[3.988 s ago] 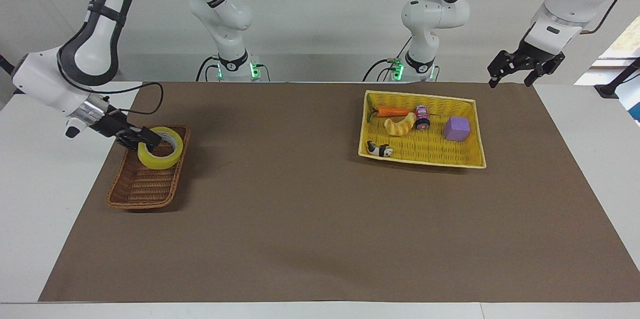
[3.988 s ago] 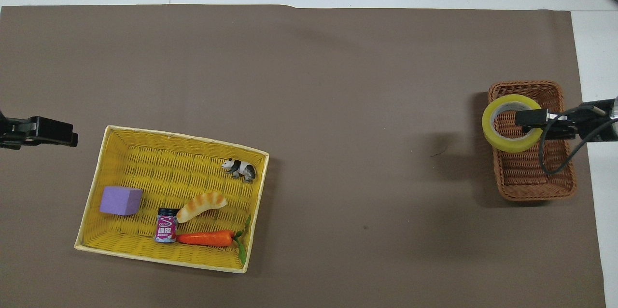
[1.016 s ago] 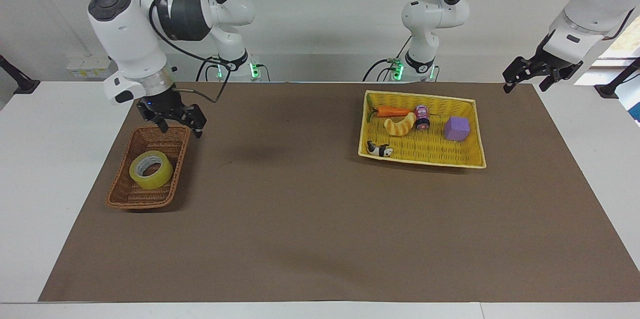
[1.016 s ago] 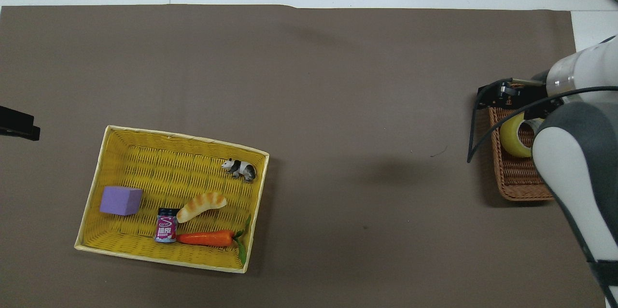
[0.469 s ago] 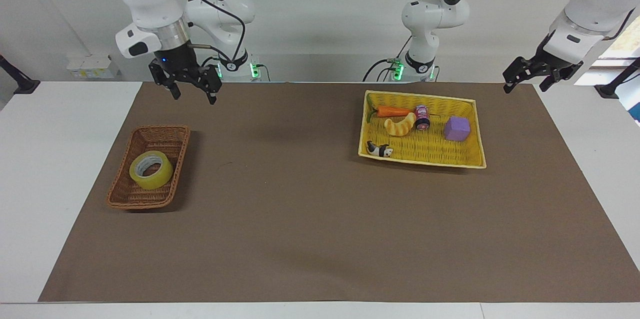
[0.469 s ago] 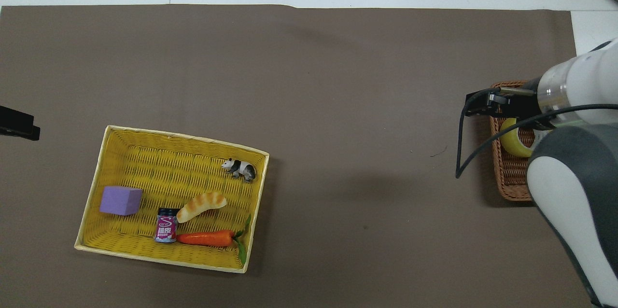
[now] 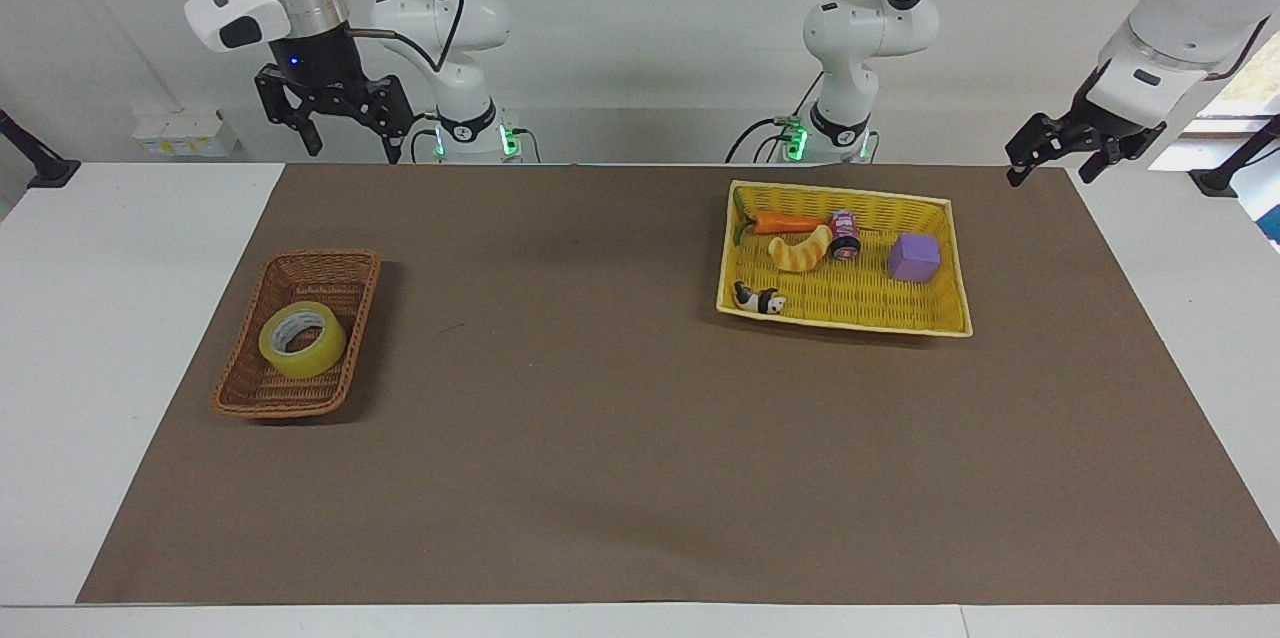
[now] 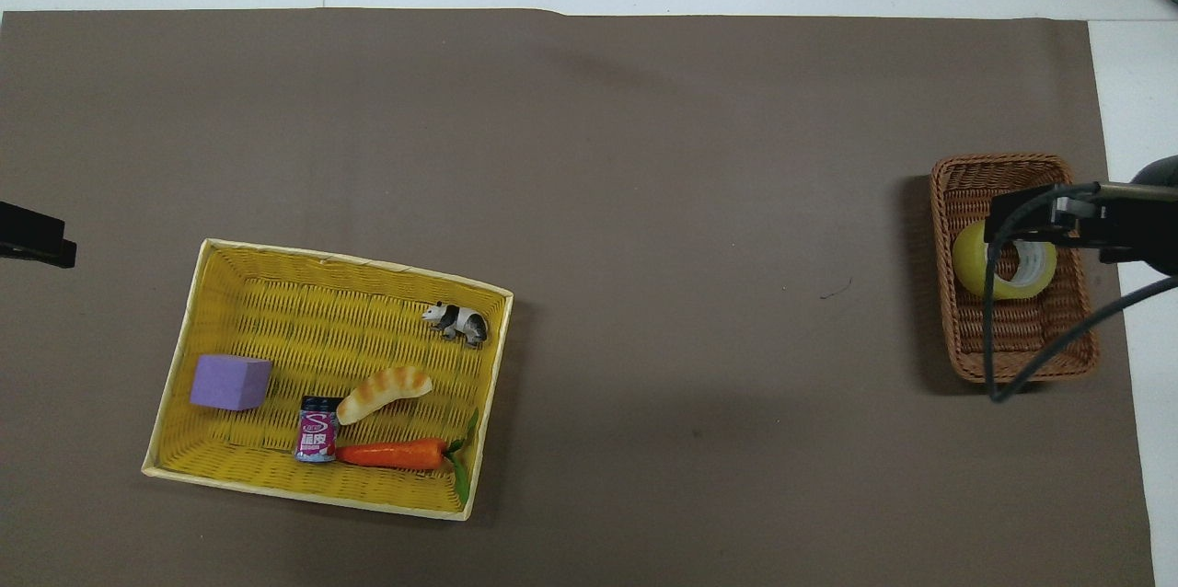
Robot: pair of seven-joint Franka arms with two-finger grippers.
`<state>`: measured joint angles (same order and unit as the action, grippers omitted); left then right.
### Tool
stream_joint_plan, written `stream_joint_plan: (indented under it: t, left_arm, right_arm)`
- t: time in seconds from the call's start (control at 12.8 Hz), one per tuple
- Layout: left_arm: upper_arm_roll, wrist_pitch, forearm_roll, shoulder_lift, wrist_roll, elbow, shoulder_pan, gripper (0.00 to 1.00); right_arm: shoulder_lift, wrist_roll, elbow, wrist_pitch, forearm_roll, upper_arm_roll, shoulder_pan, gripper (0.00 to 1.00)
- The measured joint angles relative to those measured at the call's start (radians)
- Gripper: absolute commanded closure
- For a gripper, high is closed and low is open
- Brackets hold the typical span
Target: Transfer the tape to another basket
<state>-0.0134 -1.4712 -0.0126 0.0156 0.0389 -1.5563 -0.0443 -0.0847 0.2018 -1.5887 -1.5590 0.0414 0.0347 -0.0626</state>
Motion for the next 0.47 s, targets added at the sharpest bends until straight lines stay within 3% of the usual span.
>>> stream_joint_plan:
  t: [0.47]
  left_arm:
    - [0.0, 0.0, 0.0, 0.0, 0.0, 0.0, 0.0, 0.0]
  right_arm:
    - [-0.013, 0.0, -0.032, 0.0, -0.036, 0.005, 0.004, 0.0]
